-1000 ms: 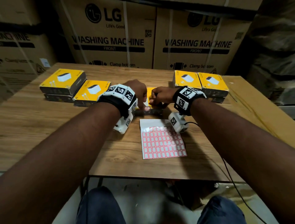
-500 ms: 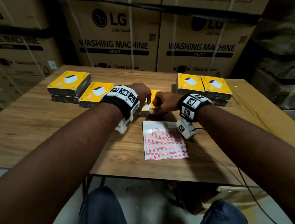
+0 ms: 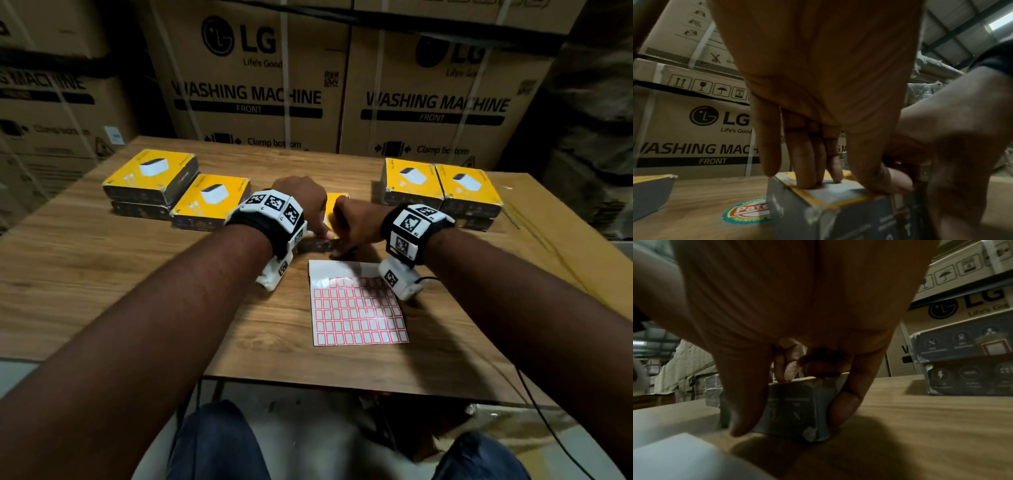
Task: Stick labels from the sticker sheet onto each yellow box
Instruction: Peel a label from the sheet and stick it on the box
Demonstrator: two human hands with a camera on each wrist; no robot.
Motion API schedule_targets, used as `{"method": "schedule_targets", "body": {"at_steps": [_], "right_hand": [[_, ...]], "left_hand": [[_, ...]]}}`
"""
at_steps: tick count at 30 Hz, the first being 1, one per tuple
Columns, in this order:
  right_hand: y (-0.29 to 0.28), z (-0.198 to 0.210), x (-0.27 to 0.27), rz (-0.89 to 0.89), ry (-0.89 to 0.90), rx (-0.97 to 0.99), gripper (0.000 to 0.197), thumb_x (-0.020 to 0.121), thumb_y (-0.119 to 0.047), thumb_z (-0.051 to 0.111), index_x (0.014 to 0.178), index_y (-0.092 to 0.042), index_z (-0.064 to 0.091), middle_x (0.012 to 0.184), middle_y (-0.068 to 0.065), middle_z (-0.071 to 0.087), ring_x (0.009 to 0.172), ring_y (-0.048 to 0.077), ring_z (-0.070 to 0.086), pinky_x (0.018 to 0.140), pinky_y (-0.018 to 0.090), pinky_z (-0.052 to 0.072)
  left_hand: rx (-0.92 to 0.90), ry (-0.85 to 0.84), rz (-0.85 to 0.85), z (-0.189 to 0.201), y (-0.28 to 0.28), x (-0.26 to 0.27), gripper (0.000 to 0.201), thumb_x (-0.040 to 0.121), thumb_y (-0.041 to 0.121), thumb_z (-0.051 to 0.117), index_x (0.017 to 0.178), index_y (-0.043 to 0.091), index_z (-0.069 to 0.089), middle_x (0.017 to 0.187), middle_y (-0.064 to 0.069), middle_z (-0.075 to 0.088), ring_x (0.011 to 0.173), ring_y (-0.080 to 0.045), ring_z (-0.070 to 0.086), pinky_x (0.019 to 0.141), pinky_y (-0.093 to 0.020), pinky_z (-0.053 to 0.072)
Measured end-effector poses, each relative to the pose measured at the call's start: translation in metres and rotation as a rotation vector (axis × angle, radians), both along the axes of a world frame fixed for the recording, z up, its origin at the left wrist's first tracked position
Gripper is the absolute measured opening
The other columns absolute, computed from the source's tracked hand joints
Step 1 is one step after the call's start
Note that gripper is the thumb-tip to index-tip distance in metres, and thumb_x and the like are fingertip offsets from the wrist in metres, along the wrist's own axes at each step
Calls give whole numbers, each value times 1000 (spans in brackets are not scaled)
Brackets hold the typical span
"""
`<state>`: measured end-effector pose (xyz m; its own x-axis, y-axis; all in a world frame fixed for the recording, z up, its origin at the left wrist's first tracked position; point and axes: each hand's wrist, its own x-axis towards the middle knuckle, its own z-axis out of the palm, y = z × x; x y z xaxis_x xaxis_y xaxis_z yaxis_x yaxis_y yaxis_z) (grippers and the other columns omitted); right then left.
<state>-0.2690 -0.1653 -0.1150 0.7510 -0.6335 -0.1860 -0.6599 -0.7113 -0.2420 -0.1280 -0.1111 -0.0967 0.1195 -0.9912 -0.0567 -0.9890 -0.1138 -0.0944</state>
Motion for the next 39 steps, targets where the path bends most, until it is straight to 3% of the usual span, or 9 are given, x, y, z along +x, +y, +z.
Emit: {"method": "schedule_targets", "body": {"at_steps": [9, 13, 17, 22, 25, 28, 31, 34, 39], "right_hand": [[0, -1, -2, -48, -81, 92, 59, 72, -52, 78, 104, -17, 43, 94, -2, 55, 83, 15, 52, 63, 28, 41], [1, 0, -3, -43, -47, 67, 61, 74, -40, 81, 115, -13, 45, 104, 2, 57, 93, 19, 55, 76, 33, 49], [1, 1, -10, -36, -47, 53, 59, 74, -18, 81, 120, -10, 45, 107, 3, 54, 95, 18, 52, 80, 34, 50], [-4, -6, -25, -57, -120, 25, 45, 72, -15, 80, 103, -17, 48, 99, -1, 57, 88, 17, 54, 64, 26, 43], [-6, -4, -32, -94, -115, 10, 55, 68, -20, 85, 105, -18, 44, 100, 2, 60, 88, 19, 56, 68, 27, 43], [-6, -6, -33, -128, -84, 61, 74, 68, -26, 86, 124, -14, 38, 110, 6, 62, 96, 23, 61, 78, 33, 51], [-2, -7, -31, -101, -59, 55, 82, 71, -31, 84, 133, -13, 35, 119, 9, 61, 101, 25, 61, 85, 37, 53], [1, -6, -29, -90, -33, 14, 85, 70, -28, 84, 137, -13, 34, 120, 11, 57, 96, 22, 55, 73, 30, 46], [-4, -4, -32, -121, -195, -47, 80, 68, -14, 84, 135, -11, 40, 123, 12, 54, 109, 27, 55, 77, 27, 44]], "left_hand": [[8, 139, 29, 4, 0, 7, 18, 67, 32, 86, 75, 31, 70, 69, 18, 66, 81, -9, 65, 71, -25, 47], [29, 190, 22, 4, 3, 9, 19, 70, 17, 82, 75, 31, 71, 75, 16, 71, 83, -5, 67, 85, -28, 53], [15, 305, 0, 5, 10, 10, 22, 81, 2, 67, 89, 21, 75, 78, 8, 73, 69, -2, 67, 80, -23, 55], [-22, 303, 11, -4, 22, 18, 32, 79, 6, 76, 105, 23, 70, 99, 0, 72, 94, -13, 66, 83, -27, 49], [9, 282, 31, 0, 31, 23, 44, 79, 26, 79, 121, 23, 63, 115, 0, 66, 113, -19, 58, 80, -23, 38], [115, 265, 56, 0, 33, 23, 71, 73, 39, 82, 134, 23, 49, 124, -1, 61, 117, -23, 55, 91, -29, 42], [120, 291, 86, -11, 33, 19, 89, 63, 26, 91, 137, 21, 41, 125, -7, 61, 113, -26, 58, 90, -33, 47], [33, 323, 69, -18, 38, 14, 99, 57, 16, 93, 141, 16, 40, 128, -9, 61, 116, -27, 58, 91, -31, 48], [-166, 496, 80, -19, 41, 16, 76, 64, 3, 87, 132, 9, 55, 114, -11, 68, 103, -26, 66, 81, -27, 52]]}}
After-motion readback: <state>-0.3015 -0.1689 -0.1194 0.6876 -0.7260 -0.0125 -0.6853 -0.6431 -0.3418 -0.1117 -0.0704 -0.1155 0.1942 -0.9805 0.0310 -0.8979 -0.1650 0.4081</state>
